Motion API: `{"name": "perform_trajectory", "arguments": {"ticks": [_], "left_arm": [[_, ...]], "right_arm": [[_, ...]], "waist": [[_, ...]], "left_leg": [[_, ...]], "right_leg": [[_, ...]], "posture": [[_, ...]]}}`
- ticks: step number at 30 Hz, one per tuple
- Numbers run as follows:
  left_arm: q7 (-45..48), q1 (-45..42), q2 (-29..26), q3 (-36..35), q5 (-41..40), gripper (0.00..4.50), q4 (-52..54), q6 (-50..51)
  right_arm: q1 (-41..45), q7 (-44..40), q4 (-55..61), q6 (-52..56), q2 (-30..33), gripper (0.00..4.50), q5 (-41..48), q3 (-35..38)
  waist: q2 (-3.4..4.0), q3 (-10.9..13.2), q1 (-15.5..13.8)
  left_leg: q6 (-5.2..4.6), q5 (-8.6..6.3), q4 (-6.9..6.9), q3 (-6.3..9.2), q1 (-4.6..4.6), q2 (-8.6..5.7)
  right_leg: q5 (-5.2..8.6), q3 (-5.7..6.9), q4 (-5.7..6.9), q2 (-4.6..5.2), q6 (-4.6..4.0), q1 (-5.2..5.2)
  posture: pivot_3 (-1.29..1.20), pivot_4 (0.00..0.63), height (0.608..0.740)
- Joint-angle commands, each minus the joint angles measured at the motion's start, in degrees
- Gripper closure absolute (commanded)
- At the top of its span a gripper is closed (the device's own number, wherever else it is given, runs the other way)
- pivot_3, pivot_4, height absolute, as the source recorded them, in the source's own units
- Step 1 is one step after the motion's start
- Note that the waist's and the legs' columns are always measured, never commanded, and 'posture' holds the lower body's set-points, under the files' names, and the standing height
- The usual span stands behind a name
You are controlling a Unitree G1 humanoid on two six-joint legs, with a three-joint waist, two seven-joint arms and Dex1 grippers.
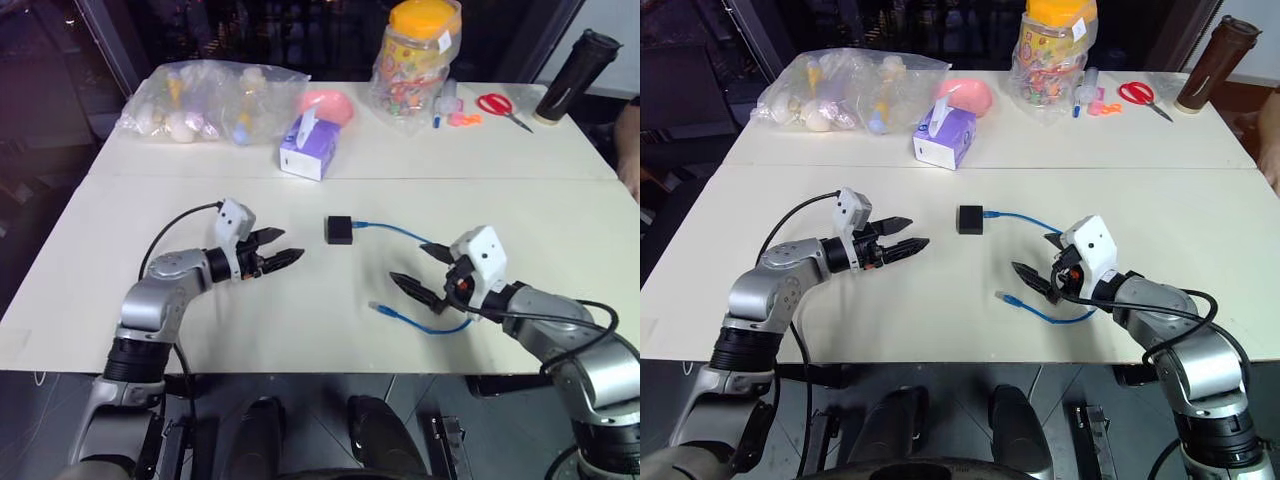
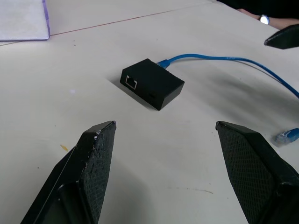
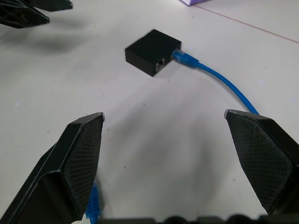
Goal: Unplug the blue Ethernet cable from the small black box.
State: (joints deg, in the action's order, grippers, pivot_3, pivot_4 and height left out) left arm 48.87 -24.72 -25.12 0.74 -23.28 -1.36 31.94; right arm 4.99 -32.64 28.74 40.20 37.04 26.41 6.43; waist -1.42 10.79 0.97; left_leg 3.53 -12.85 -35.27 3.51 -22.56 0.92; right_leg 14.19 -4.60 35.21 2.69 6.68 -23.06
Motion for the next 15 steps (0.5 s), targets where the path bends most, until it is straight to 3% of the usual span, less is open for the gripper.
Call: {"name": "perform_trajectory", "arguments": {"ticks": [1,15], "left_arm": [[-0.13,-0.18,-0.52,-1.43,-0.9,0.94,1.91,-0.84],[1.23,-4.06,-1.4,-0.2,-1.38,0.94,-1.43,0.33]], "right_arm": [[0.96,-0.44,-0.03,-1.61,-0.11,0.16,-0.19,0.44],[2.62,-1.22,-3.11,-4.95,-0.29,0.16,-3.47,-1.93]], "waist": [[0.0,0.0,0.0],[0.0,0.0,-0.01]], "left_leg": [[0.0,0.0,0.0,0.0,0.0,0.0],[0.0,0.0,0.01,0.0,0.0,0.0]], "right_leg": [[0.0,0.0,0.0,0.0,0.0,0.0],[0.0,0.0,0.0,0.0,0.0,0.0]], "posture": [[0.0,0.15,0.739],[0.0,0.15,0.739]]}}
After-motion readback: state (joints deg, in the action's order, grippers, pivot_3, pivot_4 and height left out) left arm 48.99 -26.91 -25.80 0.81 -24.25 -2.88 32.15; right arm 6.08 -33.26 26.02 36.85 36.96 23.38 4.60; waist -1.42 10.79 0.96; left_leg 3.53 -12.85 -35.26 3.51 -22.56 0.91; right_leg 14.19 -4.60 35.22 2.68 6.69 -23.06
